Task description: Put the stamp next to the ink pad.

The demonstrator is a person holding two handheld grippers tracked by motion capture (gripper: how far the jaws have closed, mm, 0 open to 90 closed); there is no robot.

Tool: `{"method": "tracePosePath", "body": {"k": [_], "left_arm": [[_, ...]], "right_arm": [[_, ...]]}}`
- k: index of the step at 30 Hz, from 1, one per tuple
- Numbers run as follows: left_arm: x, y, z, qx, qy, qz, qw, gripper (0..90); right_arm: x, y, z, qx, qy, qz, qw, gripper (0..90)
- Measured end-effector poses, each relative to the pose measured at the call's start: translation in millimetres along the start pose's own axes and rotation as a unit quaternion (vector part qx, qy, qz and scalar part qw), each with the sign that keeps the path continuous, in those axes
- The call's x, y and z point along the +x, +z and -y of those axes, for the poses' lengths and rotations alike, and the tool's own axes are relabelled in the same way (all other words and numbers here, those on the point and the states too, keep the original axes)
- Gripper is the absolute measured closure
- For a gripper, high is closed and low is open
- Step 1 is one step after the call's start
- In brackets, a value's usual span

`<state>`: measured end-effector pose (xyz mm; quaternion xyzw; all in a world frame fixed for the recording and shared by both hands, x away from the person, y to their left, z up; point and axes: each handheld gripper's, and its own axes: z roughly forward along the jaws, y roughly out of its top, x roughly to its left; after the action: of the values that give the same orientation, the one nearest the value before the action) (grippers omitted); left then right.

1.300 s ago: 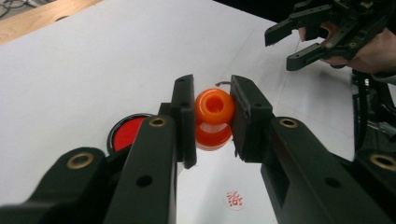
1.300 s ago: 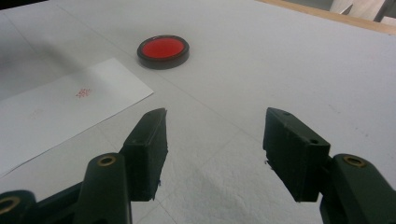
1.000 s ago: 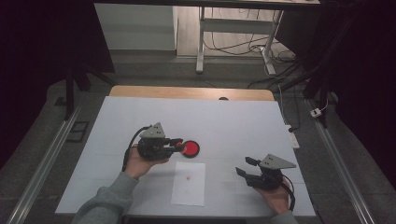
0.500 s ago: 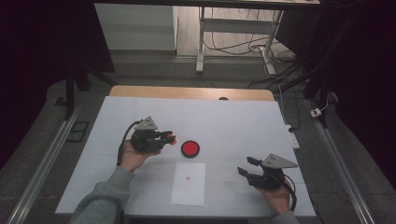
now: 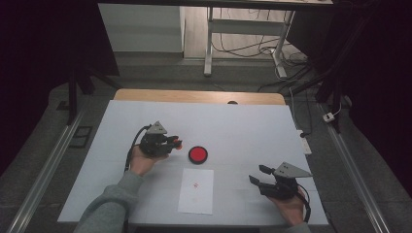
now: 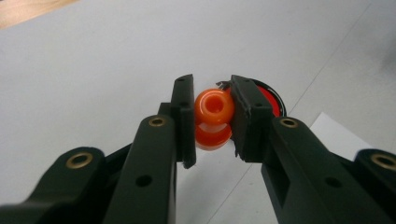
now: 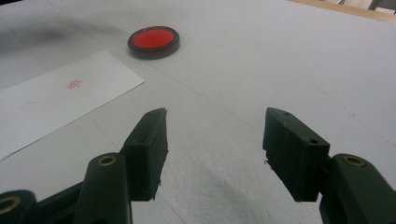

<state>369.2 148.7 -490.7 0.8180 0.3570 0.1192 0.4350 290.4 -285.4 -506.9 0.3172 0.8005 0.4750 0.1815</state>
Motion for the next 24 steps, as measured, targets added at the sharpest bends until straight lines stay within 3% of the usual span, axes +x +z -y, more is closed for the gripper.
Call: {"method": "tracePosePath", "body": {"k": [17,24], "left_arm": [[14.1,19.5,7.1,0.009,-0.020,-0.014,0.9997,72.0],[14.9,26.7,8.7,0.020,-0.019,-0.014,0.9995,71.9]], "right_arm": [[2.1,0.6,0.9,0.006,0.000,-0.002,1.0000,39.7],[1.2,1.1,1.6,0.008,0.001,-0.004,1.0000,39.7]]}}
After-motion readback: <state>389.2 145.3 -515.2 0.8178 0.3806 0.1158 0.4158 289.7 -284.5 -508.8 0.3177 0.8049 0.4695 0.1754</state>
